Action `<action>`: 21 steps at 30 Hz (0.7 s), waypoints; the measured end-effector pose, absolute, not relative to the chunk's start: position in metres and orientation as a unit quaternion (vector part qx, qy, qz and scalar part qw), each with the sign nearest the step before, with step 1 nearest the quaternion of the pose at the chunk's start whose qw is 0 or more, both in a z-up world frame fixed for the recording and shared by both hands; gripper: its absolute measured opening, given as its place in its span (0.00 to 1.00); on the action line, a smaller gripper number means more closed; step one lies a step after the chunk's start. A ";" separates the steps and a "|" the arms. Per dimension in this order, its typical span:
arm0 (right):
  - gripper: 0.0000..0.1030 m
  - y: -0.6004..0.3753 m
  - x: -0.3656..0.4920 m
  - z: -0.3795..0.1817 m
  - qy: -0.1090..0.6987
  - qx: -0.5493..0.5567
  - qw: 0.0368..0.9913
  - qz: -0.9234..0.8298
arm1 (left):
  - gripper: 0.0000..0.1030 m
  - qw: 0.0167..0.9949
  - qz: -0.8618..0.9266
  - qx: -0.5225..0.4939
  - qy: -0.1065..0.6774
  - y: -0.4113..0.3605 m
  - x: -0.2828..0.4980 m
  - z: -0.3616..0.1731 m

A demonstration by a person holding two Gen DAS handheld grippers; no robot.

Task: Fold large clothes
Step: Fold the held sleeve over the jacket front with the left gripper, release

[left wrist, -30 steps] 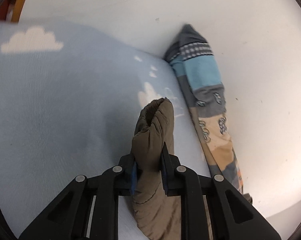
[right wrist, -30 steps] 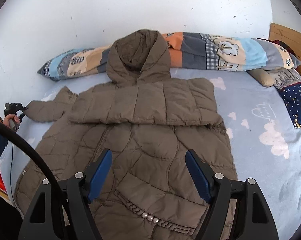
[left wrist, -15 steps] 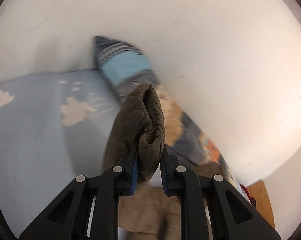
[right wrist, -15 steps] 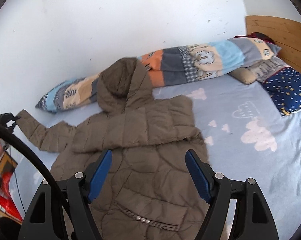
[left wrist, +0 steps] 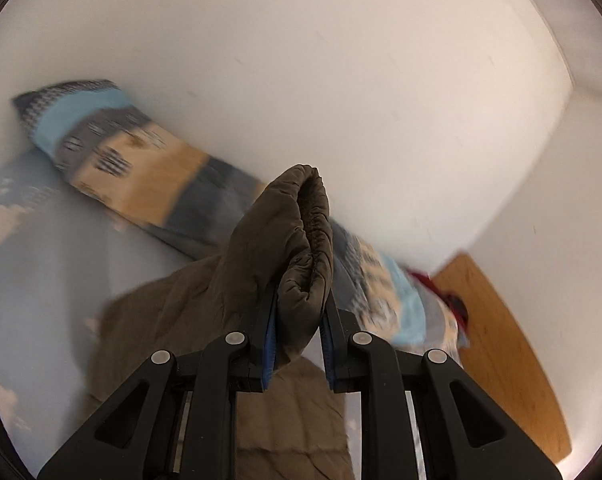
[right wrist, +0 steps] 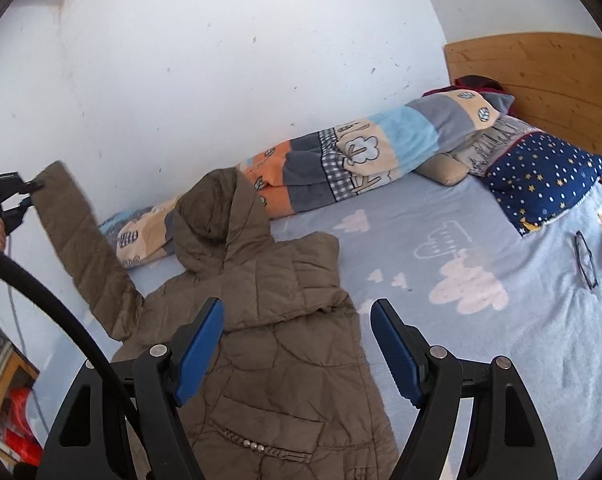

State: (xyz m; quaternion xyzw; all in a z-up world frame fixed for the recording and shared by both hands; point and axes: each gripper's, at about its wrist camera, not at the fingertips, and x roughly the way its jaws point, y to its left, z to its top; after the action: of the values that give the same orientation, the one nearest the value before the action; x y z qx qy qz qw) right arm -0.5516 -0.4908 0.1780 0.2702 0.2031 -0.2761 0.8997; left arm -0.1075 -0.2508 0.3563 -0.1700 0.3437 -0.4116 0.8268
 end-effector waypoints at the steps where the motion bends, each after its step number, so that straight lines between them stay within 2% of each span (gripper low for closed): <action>1: 0.78 -0.492 -0.556 0.179 0.198 0.273 0.899 -0.280 | 0.17 0.822 -0.418 -0.161 0.351 -0.269 -0.118 0.349; 7: 0.78 -0.500 -0.575 0.185 0.183 0.281 0.898 -0.286 | 0.17 0.800 -0.435 -0.113 0.397 -0.365 -0.167 0.283; 11: 0.78 -0.508 -0.583 0.184 0.179 0.297 0.892 -0.289 | 0.17 0.791 -0.430 -0.086 0.426 -0.410 -0.172 0.225; 17: 0.78 -0.514 -0.587 0.182 0.176 0.310 0.887 -0.293 | 0.17 0.783 -0.417 -0.039 0.460 -0.456 -0.190 0.149; 21: 0.78 -0.516 -0.587 0.180 0.177 0.320 0.885 -0.290 | 0.17 0.777 -0.413 -0.018 0.475 -0.473 -0.199 0.118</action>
State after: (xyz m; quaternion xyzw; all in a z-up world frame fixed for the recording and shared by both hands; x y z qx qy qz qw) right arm -0.5867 -0.5162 0.1805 0.3196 0.1769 -0.2897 0.8847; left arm -0.1991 -0.4726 0.1182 -0.0176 0.4751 -0.4129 0.7768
